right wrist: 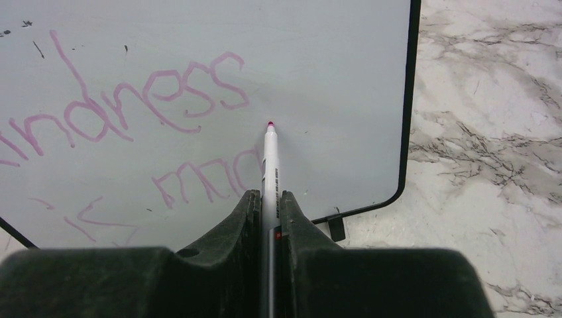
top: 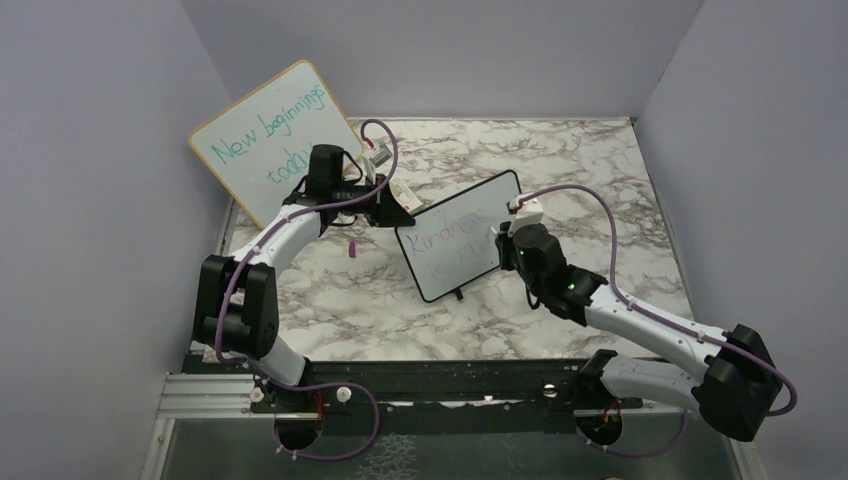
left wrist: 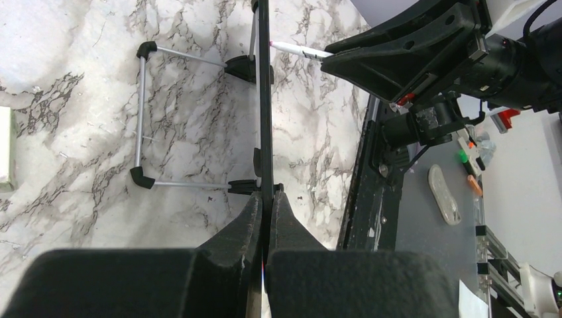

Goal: Write a sentence on the whiteboard

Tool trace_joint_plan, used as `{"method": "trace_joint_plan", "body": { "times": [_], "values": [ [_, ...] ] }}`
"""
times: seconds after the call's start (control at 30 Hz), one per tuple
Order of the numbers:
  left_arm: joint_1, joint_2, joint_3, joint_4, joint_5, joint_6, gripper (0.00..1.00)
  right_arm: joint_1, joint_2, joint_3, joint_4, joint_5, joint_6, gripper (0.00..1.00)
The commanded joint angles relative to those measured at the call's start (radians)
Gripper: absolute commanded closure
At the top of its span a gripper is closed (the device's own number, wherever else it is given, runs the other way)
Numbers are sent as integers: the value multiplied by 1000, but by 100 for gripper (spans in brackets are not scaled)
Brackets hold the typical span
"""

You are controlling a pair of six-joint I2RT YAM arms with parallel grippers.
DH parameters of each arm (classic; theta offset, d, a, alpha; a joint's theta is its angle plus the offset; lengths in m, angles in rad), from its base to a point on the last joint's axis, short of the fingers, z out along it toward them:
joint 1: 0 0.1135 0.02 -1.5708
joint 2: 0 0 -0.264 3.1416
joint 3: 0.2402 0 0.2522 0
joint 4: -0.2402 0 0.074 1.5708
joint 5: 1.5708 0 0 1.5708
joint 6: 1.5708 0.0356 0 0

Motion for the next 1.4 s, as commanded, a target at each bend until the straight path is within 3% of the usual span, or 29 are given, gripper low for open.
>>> {"method": "trace_joint_plan", "body": {
  "times": [0.0,0.3,1.37],
  "values": [
    [-13,41,-14,-77,-59,42,100,-3,-33,3,-7,-16,9,100],
    [-13,43,-14,-77,-66,39,100,-3,-97,-24,-61,25,22,100],
    [-13,41,-14,-75,-53,44,100,-3,9,-23,-59,-14,52,100]
  ]
}}
